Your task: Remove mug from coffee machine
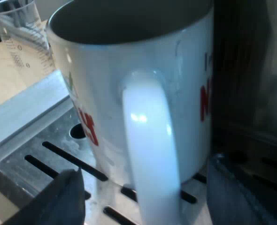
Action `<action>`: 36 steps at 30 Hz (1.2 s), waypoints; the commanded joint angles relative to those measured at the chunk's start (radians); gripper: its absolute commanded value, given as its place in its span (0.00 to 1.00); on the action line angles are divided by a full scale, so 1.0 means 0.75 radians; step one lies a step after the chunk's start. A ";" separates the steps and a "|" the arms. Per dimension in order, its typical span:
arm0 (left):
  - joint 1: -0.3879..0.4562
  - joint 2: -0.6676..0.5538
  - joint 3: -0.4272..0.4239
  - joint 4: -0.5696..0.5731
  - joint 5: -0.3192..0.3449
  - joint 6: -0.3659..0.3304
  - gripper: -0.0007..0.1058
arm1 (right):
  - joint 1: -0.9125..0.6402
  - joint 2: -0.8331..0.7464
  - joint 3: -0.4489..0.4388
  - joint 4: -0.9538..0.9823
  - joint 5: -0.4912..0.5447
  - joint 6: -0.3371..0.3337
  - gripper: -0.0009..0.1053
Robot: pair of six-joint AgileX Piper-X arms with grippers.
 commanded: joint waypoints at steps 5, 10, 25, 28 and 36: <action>-0.004 0.000 0.000 -0.010 0.020 -0.006 0.83 | 0.002 0.046 -0.097 -0.018 0.000 -0.004 0.55; -0.004 0.000 0.000 -0.010 0.023 -0.006 0.83 | 0.002 0.069 -0.107 -0.021 0.017 -0.004 0.52; -0.004 0.000 0.000 -0.010 0.023 -0.006 0.83 | 0.002 0.065 -0.107 -0.026 0.026 -0.006 0.01; -0.004 0.000 0.000 -0.010 0.023 -0.006 0.83 | 0.002 0.046 -0.107 0.023 0.026 -0.006 0.01; -0.004 0.000 0.000 -0.010 0.023 -0.006 0.83 | 0.002 -0.078 -0.078 0.230 0.026 -0.006 0.01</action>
